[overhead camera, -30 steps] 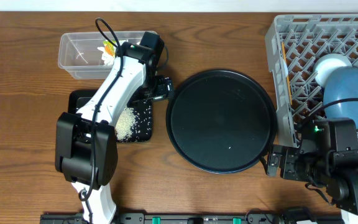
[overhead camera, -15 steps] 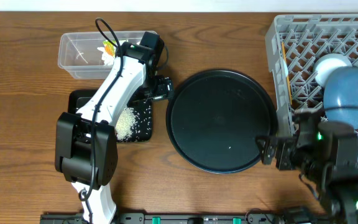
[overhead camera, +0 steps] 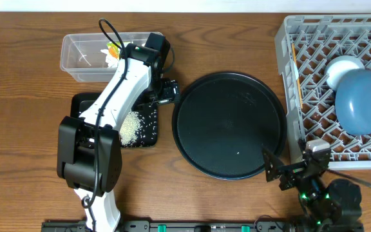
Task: Sort waste into correct bins and load items into the dishwasher rack
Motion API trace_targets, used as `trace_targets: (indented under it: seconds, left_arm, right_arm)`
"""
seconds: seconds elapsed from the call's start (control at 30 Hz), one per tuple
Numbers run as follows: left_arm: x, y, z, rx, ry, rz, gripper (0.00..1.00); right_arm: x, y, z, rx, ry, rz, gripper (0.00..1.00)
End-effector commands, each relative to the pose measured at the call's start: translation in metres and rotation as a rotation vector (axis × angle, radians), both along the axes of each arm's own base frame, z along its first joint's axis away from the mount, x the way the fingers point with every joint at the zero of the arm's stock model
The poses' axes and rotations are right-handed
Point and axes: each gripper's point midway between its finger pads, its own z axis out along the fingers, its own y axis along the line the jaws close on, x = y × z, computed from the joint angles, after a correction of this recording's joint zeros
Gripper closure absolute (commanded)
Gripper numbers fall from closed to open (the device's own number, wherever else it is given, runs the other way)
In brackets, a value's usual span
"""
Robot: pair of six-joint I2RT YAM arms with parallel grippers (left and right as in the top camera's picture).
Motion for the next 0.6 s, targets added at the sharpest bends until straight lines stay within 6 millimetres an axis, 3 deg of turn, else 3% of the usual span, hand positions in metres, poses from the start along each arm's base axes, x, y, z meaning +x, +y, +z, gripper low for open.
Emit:
trace_targets:
  seconds: [0.0,0.37,0.57]
  left_arm:
    - [-0.001,0.001,0.005,0.002,-0.012,0.001,0.02]
    - [-0.001,0.001,0.005,0.002,-0.013,0.001,0.02]
    - [-0.001,0.001,0.005,0.002,-0.012,0.001,0.02]
  right_arm:
    - [0.005,0.001,0.001,-0.017,-0.103,0.020,0.01]
    - [0.025,0.003,-0.004,-0.042,-0.351,0.036,0.01]
    - [0.026,0.001,-0.001,-0.109,-0.388,0.034,0.01]
